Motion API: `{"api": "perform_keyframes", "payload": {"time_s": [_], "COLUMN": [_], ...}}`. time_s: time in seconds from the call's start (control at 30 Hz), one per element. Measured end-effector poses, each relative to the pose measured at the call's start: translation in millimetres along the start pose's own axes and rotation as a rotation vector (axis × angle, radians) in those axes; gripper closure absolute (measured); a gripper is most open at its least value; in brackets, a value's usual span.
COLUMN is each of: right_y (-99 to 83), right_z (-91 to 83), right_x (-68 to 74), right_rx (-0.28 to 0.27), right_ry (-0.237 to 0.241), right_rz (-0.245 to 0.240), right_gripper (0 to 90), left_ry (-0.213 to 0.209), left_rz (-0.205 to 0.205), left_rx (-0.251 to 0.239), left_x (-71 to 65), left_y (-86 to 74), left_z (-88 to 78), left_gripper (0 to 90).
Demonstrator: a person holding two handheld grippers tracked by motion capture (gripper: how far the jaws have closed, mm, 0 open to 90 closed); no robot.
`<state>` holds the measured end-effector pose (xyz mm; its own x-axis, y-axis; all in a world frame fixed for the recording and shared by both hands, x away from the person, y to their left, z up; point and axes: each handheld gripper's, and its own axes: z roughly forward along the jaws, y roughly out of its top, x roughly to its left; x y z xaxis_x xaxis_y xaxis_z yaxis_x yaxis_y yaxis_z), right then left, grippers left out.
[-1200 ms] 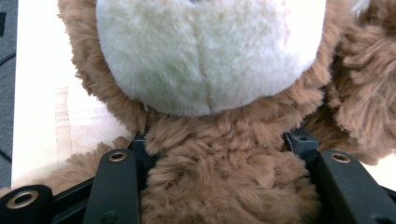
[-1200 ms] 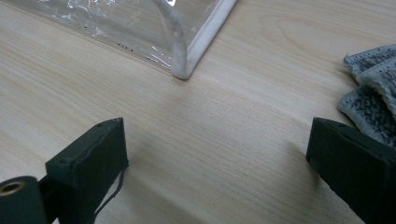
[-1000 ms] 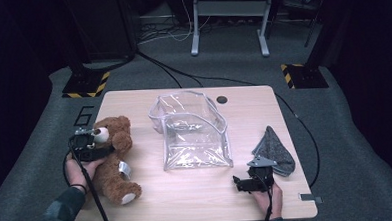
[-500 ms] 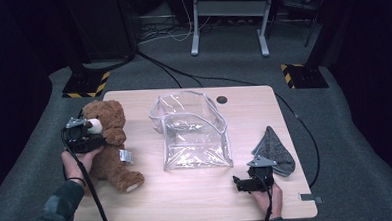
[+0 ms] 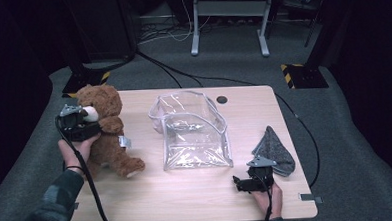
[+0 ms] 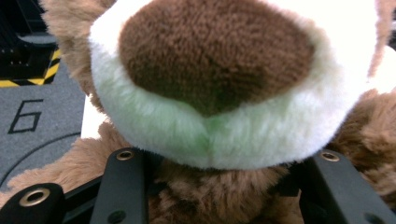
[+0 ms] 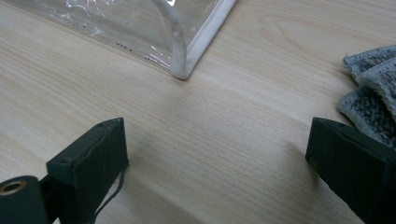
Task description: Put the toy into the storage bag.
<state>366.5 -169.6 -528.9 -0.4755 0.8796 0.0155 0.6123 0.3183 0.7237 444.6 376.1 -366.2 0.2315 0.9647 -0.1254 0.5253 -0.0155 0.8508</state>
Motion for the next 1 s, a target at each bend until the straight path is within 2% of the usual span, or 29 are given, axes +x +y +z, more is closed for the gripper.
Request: {"api": "perform_keyframes", "payload": {"time_s": [0.37, 0.47, 0.57, 0.83, 1.0], "right_y": [0.2, 0.3, 0.3, 0.3, 0.3], "right_z": [0.7, 0.9, 1.0, 1.0, 0.9], "right_x": [1.3, 1.7, 1.6, 1.7, 1.8], "right_rx": [-0.001, 0.000, -0.001, 0.000, 0.000], "right_ry": [-0.011, -0.012, -0.012, -0.012, -0.009], "right_rz": [0.004, 0.006, 0.006, 0.004, 0.005], "right_gripper": [4.8, 4.8, 4.8, 4.8, 4.8], "left_ry": [0.009, 0.020, 0.027, 0.035, 0.040], "left_rz": [0.028, 0.047, 0.066, 0.077, 0.100], "left_rx": [-0.058, -0.071, -0.084, -0.120, -0.138], "left_x": [-7.4, -9.7, -12.8, -22.1, -30.9], "left_y": [30.7, 38.3, 47.4, 68.5, 83.2], "left_z": [-3.0, -3.9, -5.4, -4.1, -4.3], "left_gripper": [51.2, 51.1, 51.1, 51.0, 50.8]}}
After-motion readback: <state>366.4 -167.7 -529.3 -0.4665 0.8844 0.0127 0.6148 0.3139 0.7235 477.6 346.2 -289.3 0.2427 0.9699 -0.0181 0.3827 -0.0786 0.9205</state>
